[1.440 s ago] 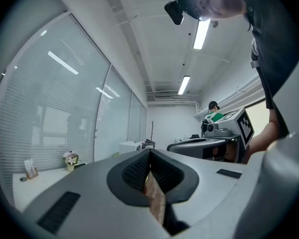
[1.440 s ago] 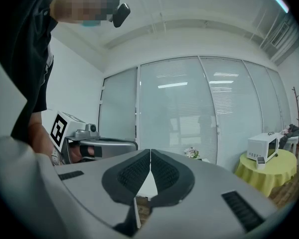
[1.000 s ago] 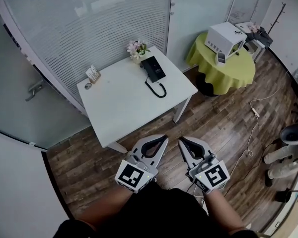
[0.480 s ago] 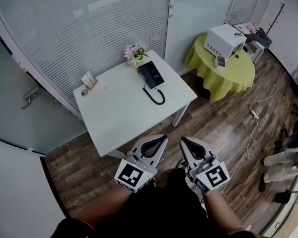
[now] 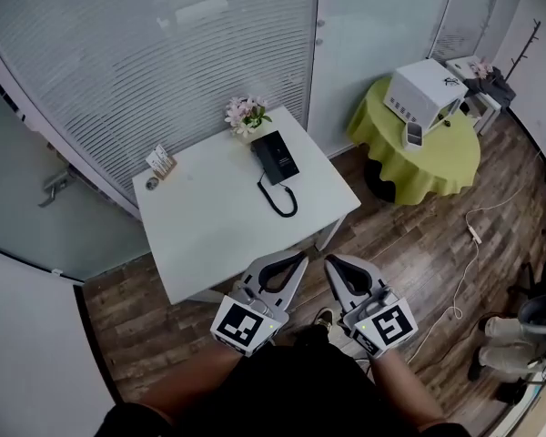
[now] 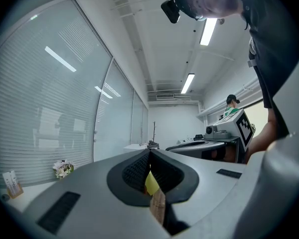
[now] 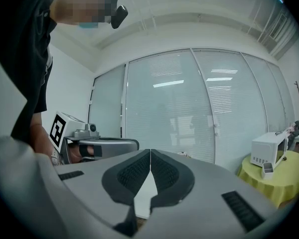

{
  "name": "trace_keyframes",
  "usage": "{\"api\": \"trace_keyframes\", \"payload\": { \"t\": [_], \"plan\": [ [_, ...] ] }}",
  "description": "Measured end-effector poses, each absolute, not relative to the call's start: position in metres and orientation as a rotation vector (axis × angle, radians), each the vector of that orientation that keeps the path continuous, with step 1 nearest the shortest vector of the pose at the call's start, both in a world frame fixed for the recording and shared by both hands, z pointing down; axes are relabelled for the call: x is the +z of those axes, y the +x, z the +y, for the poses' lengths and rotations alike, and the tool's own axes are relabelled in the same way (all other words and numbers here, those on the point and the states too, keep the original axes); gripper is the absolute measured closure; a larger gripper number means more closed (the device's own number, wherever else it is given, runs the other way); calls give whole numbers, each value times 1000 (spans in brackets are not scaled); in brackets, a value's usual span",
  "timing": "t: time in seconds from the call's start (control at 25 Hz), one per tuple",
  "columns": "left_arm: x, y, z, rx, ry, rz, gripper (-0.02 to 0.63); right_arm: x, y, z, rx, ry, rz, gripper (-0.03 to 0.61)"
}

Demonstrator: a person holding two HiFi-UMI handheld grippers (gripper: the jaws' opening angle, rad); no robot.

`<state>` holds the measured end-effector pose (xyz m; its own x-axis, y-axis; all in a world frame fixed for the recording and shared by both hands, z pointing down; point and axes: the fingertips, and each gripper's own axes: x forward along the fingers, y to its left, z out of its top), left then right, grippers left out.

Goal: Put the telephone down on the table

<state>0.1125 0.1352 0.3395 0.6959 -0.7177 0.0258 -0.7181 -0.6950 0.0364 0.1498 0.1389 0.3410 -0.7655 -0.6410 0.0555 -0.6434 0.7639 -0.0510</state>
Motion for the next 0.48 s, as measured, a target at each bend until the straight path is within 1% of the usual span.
{"api": "trace_keyframes", "payload": {
  "t": [0.48],
  "plan": [
    [346,174,54,89,2758,-1397,604,347,211,54,125,858,-2986,555]
  ]
}}
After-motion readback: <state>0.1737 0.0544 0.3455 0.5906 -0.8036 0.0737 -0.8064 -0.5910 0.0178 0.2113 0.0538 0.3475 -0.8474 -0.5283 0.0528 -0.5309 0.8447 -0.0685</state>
